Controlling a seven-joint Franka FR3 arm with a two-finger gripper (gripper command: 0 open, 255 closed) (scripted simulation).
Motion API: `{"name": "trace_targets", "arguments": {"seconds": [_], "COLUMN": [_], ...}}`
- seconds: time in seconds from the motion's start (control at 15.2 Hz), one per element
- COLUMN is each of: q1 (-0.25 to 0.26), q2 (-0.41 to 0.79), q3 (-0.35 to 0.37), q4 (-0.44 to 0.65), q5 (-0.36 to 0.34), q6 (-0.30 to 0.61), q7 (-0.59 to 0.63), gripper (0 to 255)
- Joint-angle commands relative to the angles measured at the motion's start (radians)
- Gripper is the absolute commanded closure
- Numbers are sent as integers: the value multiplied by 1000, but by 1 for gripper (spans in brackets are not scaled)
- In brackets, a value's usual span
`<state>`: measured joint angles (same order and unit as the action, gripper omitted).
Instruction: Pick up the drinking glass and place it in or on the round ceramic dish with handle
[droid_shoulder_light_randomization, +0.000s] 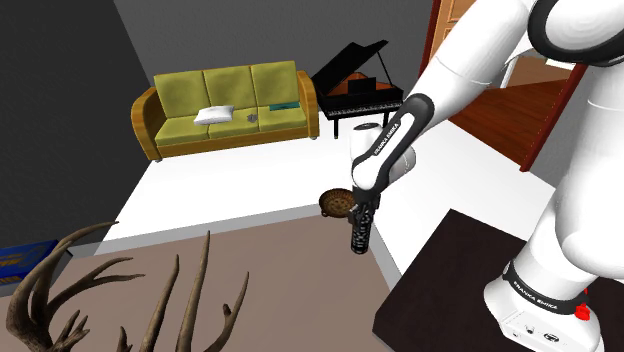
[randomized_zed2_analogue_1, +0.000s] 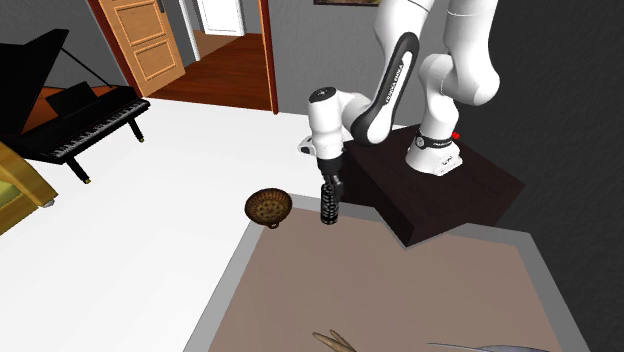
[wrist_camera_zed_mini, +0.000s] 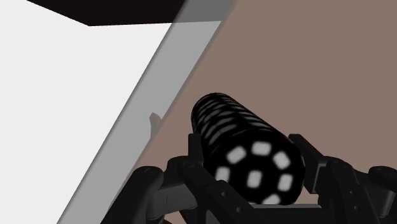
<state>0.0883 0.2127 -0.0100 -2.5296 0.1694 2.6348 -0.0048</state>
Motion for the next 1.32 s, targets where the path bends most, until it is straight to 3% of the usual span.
{"name": "trace_targets", "arguments": {"seconds": [0.0,1.19,1.25], "q1": [2,1,-7], "q2": [-29,-263,-241], "q3": [-3,-14,-23], "q4": [0,20,57], "q5": [-8,-60,-64], "q6": [-29,-282,-297], "q7": [7,58,45], "gripper": [255,255,255]}}
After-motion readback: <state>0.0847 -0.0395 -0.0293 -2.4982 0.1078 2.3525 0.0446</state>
